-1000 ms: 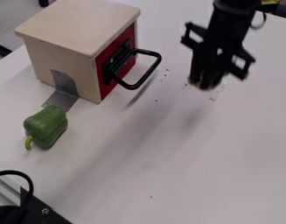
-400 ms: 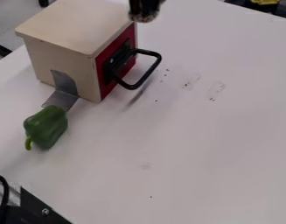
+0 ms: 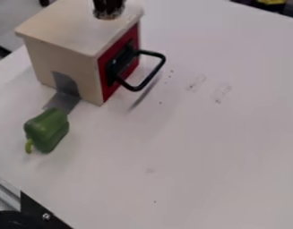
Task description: Place that thing on top of the drawer
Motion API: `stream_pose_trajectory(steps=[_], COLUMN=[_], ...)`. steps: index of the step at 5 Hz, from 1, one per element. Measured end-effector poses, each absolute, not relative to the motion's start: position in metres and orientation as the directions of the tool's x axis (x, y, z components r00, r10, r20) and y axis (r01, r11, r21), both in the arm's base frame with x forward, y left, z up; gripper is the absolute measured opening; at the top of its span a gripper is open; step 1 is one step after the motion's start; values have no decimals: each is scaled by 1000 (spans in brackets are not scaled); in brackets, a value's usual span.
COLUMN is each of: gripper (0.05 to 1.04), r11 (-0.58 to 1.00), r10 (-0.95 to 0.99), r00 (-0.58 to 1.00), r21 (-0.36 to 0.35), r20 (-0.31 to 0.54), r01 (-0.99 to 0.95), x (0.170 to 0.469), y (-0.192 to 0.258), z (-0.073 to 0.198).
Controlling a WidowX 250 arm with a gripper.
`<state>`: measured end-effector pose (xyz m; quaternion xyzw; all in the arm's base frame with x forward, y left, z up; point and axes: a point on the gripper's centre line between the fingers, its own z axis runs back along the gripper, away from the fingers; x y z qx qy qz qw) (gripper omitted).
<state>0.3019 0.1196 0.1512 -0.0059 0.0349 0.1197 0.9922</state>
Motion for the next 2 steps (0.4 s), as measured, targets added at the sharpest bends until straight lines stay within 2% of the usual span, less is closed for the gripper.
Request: stream_pose_trajectory(steps=[2], gripper=[143], r11=[957], r10=[288], r00=[951], r21=[-3], r20=[-110], r01=[-290], x=[291], y=[146], z=[140])
